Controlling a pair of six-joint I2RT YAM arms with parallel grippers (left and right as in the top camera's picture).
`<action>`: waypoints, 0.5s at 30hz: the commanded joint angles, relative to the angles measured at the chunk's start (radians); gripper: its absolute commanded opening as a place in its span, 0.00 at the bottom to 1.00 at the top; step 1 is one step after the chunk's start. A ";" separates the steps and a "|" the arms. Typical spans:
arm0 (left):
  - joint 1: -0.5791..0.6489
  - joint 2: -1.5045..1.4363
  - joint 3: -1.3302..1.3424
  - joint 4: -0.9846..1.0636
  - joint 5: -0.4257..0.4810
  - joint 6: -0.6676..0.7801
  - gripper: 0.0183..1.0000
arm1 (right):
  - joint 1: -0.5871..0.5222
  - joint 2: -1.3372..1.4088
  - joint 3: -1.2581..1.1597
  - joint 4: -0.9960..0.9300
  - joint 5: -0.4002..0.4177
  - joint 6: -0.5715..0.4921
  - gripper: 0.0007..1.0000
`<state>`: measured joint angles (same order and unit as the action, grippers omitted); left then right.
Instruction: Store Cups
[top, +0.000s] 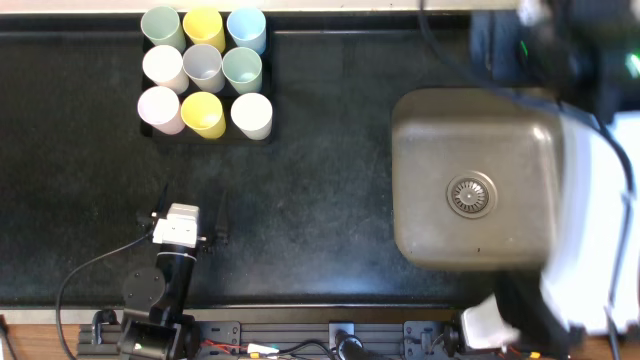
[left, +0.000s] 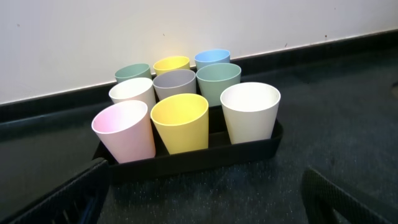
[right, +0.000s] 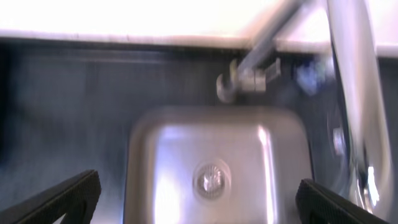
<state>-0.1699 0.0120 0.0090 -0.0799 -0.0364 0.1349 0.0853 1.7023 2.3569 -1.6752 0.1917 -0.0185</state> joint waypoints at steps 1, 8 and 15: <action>0.002 -0.009 -0.001 -0.002 0.006 0.014 1.00 | 0.028 -0.259 -0.460 0.105 -0.126 0.023 1.00; 0.002 -0.009 -0.001 -0.002 0.006 0.014 1.00 | 0.107 -0.849 -1.466 1.049 -0.031 0.023 1.00; 0.002 -0.009 -0.001 -0.002 0.006 0.014 1.00 | 0.103 -1.261 -2.166 1.992 0.207 0.022 1.00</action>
<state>-0.1699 0.0105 0.0090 -0.0799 -0.0364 0.1349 0.1898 0.5274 0.3229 0.2367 0.2771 0.0002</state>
